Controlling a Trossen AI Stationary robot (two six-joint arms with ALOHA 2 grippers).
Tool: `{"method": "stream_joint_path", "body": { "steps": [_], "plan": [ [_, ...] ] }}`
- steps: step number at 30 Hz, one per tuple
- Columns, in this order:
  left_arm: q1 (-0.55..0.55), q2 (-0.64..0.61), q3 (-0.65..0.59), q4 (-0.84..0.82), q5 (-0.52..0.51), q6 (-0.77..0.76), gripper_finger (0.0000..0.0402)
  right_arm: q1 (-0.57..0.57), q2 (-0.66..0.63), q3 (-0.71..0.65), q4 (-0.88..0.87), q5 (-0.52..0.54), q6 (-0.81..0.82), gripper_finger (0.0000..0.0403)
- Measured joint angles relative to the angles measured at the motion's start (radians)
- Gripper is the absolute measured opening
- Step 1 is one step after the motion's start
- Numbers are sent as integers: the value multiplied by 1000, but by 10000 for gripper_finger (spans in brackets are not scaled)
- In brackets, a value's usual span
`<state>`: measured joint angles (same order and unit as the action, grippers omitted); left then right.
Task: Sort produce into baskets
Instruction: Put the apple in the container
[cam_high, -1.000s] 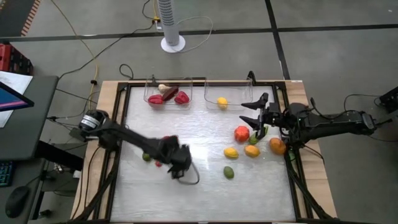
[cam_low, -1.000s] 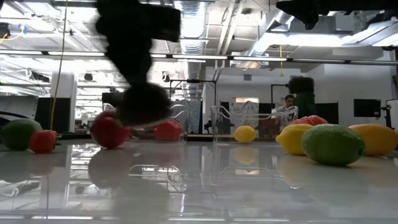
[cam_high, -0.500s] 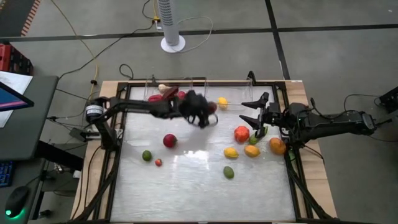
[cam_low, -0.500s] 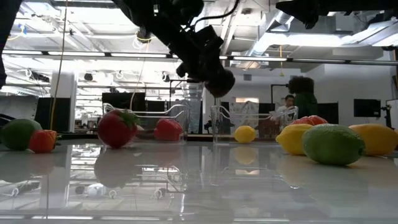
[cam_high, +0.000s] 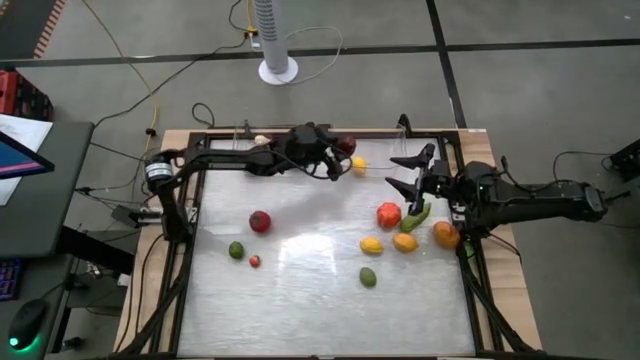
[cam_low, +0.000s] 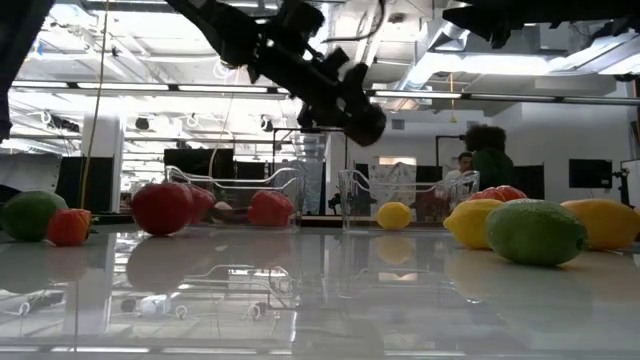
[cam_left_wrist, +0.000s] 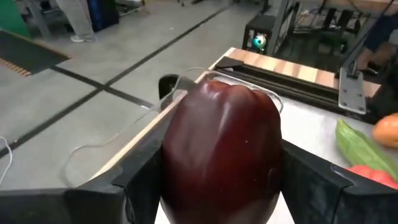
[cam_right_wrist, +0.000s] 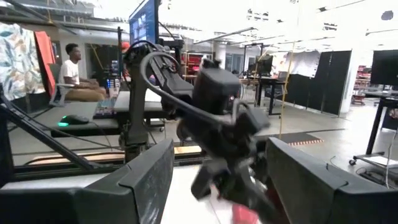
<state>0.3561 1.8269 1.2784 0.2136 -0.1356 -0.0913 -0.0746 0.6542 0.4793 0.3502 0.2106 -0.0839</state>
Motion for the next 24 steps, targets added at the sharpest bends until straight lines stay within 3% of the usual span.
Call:
{"method": "stream_joint_path", "body": {
  "steps": [8,15,22,24],
  "plan": [
    [2,140,224,-195,-4,36,265,24,-1,0,-9,-29,1,281],
    [6,131,340,-440,8,113,353,20,-7,0,-58,-28,-2,281],
    [-69,64,341,-516,16,227,352,103,17,74,-194,-24,109,281],
    [-104,15,294,-497,3,267,341,178,45,111,-289,51,141,281]
  ]
}}
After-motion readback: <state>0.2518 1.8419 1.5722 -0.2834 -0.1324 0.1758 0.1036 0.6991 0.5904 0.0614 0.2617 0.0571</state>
